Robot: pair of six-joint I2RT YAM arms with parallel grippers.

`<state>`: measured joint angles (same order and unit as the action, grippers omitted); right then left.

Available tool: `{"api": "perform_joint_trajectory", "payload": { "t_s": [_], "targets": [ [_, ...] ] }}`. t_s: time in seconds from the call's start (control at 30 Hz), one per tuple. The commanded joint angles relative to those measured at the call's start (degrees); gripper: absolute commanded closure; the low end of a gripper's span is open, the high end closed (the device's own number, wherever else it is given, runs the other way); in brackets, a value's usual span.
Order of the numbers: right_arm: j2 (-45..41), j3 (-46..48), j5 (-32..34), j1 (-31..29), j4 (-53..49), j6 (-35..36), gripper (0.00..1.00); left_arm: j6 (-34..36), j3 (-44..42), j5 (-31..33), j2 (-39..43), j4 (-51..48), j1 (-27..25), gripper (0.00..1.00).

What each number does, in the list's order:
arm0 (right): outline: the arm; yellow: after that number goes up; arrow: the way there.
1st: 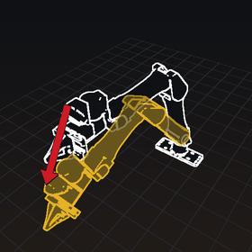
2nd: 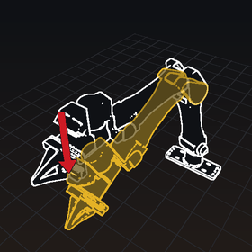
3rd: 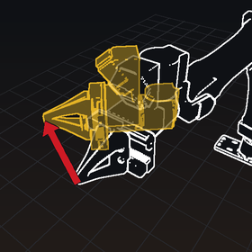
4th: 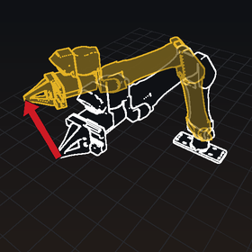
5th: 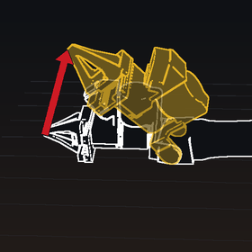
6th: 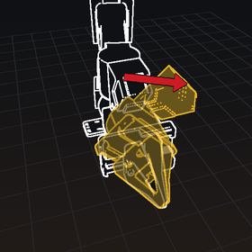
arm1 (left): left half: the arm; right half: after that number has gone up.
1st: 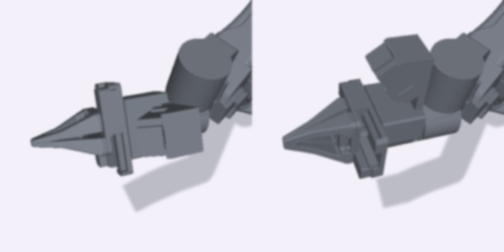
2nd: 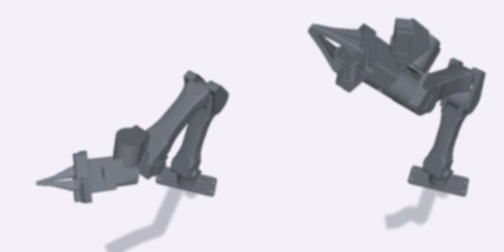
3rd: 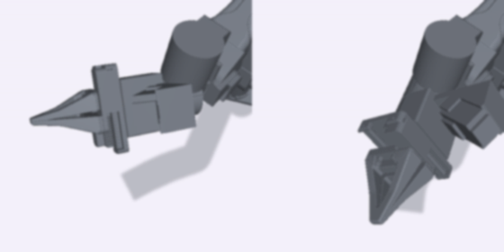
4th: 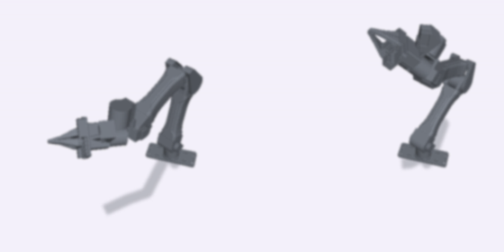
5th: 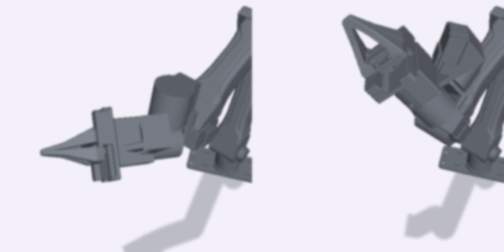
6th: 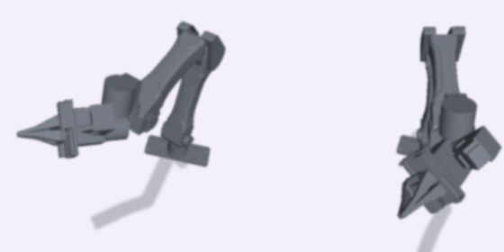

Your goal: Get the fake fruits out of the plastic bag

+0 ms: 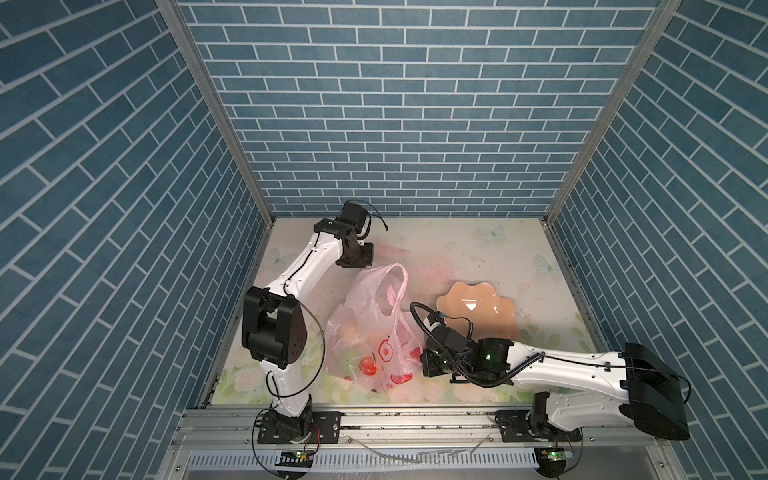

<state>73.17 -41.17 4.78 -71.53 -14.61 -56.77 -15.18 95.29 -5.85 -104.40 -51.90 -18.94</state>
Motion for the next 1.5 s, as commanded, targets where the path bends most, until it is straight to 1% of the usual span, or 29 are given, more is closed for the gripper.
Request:
{"api": "perform_joint_trajectory", "payload": {
  "t_s": [0.0, 0.07, 0.13, 0.23, 0.3, 0.43, 0.5, 0.6, 0.67, 0.73, 0.83, 0.93, 1.03, 1.1, 1.2, 1.3, 1.4, 1.47],
  "targets": [
    [-0.38, -0.1, 1.67, -0.25, 2.37, -1.32, 1.0, -1.29, -1.75, -1.61, 3.89, -2.19, 0.21, 0.65],
    [-0.36, -1.21, 2.27, -0.28, 2.87, 0.07, 0.98, -1.71, -2.85, -2.14, 7.36, -4.14, 0.22, 0.52],
    [-0.16, -2.27, 2.49, -0.2, 3.46, 1.34, 0.92, -2.26, -3.98, -1.8, 11.57, -6.33, 0.23, 0.41],
    [0.14, -4.05, 3.36, -0.28, 3.29, 3.25, 0.84, -2.77, -4.47, -0.22, 17.6, -10.39, 0.22, 0.3],
    [0.15, -4.96, 4.09, -0.19, 3.06, 4.39, 0.81, -3.17, -4.7, 0.31, 21.37, -12.49, 0.23, 0.23],
    [-0.38, -5.94, 5.62, -0.02, 2.69, 6.04, 0.78, -5.38, -6.93, -1.35, 28.82, -14.7, -0.21, 0.14],
    [-0.57, -5.94, 6.1, 0.17, 3.01, 6.32, 0.78, -6.57, -8.51, -0.89, 31.89, -15.37, -1.22, 0.09],
    [-0.69, -5.68, 6.21, 0.27, 3.66, 6.32, 0.79, -9.04, -11.34, 0.94, 36.41, -15.28, -4.17, 0.04],
    [-0.66, -5.59, 6.38, 0.4, 3.84, 6.3, 0.79, -10.68, -12.85, 3.69, 39.07, -14.55, -8.03, 0.01],
    [-0.81, -5.26, 6.6, 0.47, 4.14, 6.07, 0.8, -12.82, -14.47, 6.18, 41.51, -12.89, -13.69, 0.01],
    [-0.94, -4.8, 7.07, 0.45, 4.63, 5.54, 0.8, -15.56, -16.42, 8.7, 42.48, -9.93, -21.5, 0.01],
    [-0.93, -4.89, 7.17, 0.52, 4.68, 5.47, 0.8, -16.84, -17.3, 12.81, 41.42, -8.02, -27.24, 0.01],
    [-1.01, -4.89, 7.23, 0.51, 4.6, 5.27, 0.81, -16.94, -18.1, 15.16, 39.26, -5.49, -30.98, 0.01],
    [-1.18, -4.89, 7.27, 0.56, 4.69, 5.18, 0.81, -16.36, -18.17, 17.06, 37.29, -4.79, -32.26, 0.01],
    [-1.42, -4.89, 7.35, 0.51, 4.44, 5.18, 0.81, -14.65, -18.67, 16.62, 33.96, -1.59, -32.65, 0.01],
    [-1.49, -5.06, 7.43, 0.56, 4.07, 5.11, 0.81, -13.29, -18.58, 16.75, 30.77, 1.46, -32.86, 0.06],
    [-1.78, -4.81, 7.52, 0.54, 4.04, 4.92, 0.81, -12.38, -18.99, 16.93, 28.52, 4.42, -32.92, 0.18],
    [-2.01, -4.74, 7.61, 0.51, 3.72, 4.75, 0.81, -12.33, -19.46, 16.92, 27.6, 5.83, -32.92, 0.28]
  ]
}}
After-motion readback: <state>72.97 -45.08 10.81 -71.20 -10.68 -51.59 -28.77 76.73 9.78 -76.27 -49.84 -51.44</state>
